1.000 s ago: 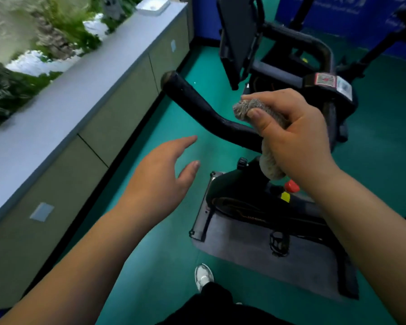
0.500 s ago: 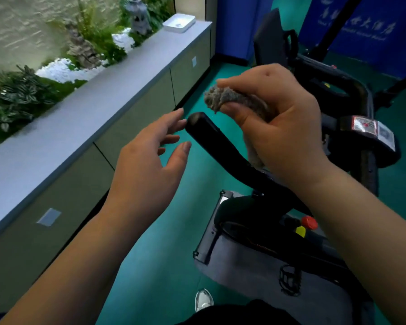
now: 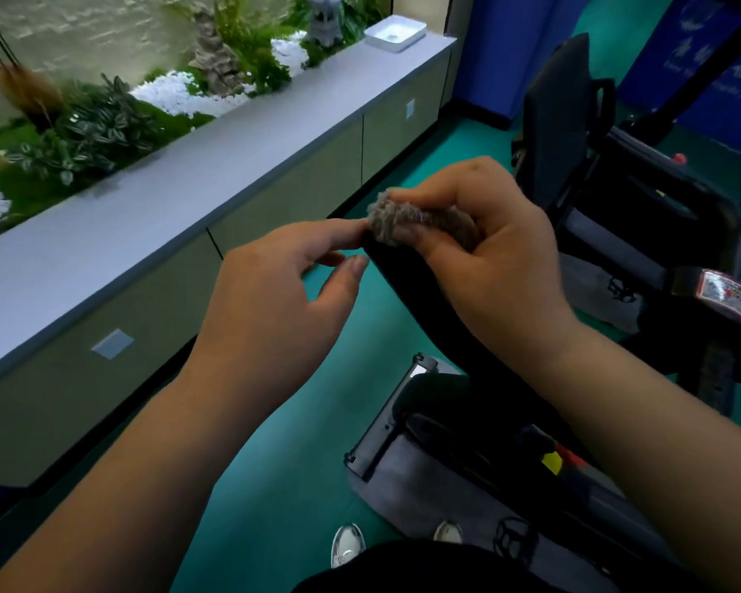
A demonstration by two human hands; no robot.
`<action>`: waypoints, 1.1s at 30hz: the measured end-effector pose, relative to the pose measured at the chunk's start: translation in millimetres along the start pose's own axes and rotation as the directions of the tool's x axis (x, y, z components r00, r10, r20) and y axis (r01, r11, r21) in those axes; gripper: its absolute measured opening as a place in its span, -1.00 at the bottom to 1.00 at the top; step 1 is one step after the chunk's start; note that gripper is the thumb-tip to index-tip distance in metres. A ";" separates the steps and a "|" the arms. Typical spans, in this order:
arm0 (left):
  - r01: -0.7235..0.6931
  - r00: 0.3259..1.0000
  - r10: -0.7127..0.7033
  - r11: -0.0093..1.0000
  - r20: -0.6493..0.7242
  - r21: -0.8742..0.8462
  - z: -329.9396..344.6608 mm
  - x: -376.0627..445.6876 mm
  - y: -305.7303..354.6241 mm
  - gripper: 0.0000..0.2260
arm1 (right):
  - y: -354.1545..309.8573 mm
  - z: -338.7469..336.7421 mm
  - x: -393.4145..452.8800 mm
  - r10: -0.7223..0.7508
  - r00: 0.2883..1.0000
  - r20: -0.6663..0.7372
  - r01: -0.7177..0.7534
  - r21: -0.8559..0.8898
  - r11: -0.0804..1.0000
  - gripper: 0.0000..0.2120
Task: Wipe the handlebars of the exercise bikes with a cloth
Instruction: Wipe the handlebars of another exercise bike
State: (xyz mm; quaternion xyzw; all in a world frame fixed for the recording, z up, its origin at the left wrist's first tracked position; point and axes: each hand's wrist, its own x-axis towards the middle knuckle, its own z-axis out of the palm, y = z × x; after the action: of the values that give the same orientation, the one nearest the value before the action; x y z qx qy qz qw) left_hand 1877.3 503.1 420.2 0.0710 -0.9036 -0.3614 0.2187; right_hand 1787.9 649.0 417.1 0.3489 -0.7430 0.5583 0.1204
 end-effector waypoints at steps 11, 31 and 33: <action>0.026 0.997 -0.023 0.999 -0.069 0.038 10.2 2.5 8.4 -0.75 | 2.3 -12.3 -18.4 0.170 0.984 0.050 -0.168 -0.047 0.985 -0.82; 0.050 0.990 -0.038 0.995 -0.134 0.089 12.9 -2.3 14.0 -0.74 | 4.6 -24.9 -19.0 0.410 0.884 0.223 -0.401 -0.086 0.912 -0.77; 0.050 0.989 -0.037 0.995 -0.146 0.082 14.2 -2.6 14.1 -0.74 | 5.4 -34.7 -30.3 0.425 0.871 0.247 -0.399 -0.152 0.904 -0.78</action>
State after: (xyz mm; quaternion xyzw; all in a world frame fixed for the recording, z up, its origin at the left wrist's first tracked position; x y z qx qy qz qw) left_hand 1873.7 522.9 419.9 0.1260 -0.8983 -0.3208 0.2725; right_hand 1799.1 693.1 407.9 0.2499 -0.8356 0.4811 -0.0887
